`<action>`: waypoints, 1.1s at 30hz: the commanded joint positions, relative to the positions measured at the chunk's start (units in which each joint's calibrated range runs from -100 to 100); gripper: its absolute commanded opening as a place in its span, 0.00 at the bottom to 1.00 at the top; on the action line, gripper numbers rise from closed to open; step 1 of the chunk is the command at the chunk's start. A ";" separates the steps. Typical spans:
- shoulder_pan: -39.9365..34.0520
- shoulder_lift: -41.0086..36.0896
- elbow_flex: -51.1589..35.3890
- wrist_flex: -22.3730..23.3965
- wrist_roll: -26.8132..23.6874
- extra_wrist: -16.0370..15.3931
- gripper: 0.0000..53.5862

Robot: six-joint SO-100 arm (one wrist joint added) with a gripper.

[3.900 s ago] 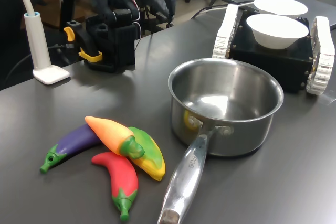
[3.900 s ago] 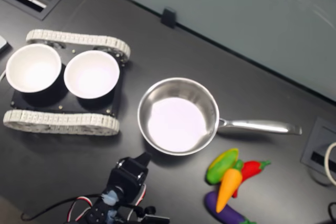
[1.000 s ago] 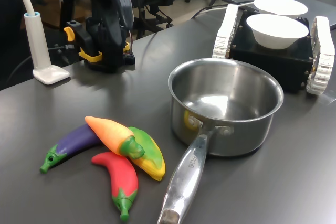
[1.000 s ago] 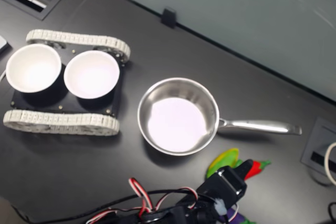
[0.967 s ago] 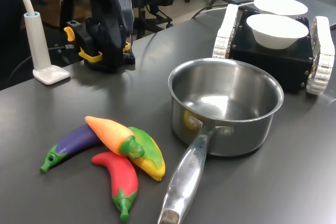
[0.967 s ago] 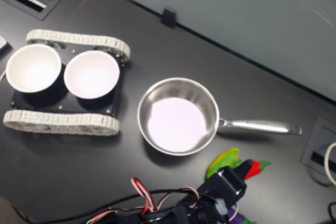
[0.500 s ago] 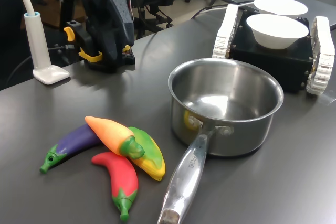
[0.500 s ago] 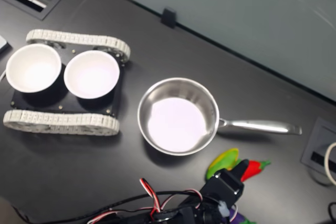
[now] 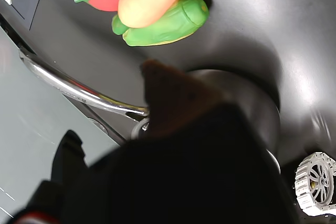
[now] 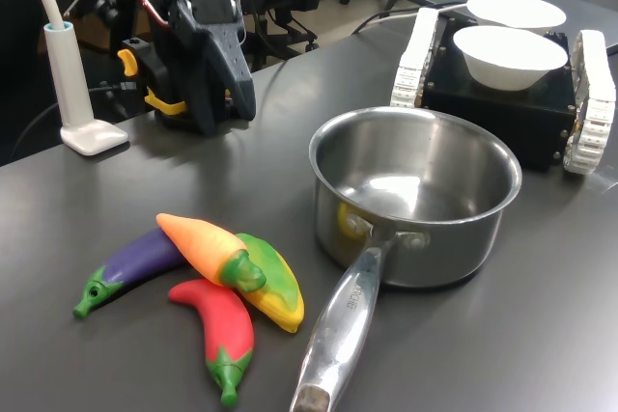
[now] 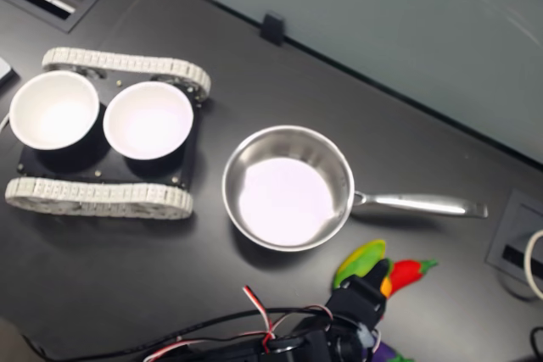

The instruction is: Pick up the carrot and place them in the pan

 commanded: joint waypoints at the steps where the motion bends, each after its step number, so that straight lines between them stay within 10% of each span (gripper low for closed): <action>1: 0.25 -0.16 0.79 -4.10 1.03 1.27 0.58; 33: 5.18 6.76 0.98 -9.56 22.76 2.87 0.64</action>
